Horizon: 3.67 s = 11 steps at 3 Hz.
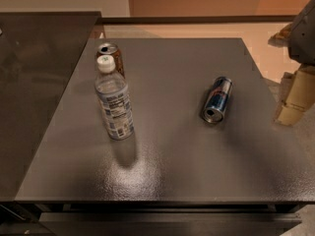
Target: Place redbull can upright
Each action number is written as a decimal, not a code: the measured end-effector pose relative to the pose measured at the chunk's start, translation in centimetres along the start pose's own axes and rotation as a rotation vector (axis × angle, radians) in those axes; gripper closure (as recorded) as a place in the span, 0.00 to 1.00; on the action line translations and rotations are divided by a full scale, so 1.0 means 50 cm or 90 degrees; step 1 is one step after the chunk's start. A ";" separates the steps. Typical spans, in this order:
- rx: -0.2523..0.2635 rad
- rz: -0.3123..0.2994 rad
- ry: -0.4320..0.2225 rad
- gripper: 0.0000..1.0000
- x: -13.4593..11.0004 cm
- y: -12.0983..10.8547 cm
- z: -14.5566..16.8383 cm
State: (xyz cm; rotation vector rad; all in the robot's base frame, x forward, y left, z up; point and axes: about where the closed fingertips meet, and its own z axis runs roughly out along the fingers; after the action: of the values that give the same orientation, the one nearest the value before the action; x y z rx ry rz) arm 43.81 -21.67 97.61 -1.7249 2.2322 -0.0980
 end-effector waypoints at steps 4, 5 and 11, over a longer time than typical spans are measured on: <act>-0.010 -0.171 -0.021 0.00 -0.042 -0.031 0.043; -0.017 -0.248 -0.032 0.00 -0.064 -0.036 0.067; -0.132 -0.696 -0.047 0.00 -0.112 -0.064 0.245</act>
Offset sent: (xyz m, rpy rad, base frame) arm 0.0098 0.0016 -0.0024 0.0051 -0.0169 0.0824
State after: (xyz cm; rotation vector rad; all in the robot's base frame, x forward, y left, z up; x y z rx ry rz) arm 51.60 -15.50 87.93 -2.7847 1.0367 -0.0393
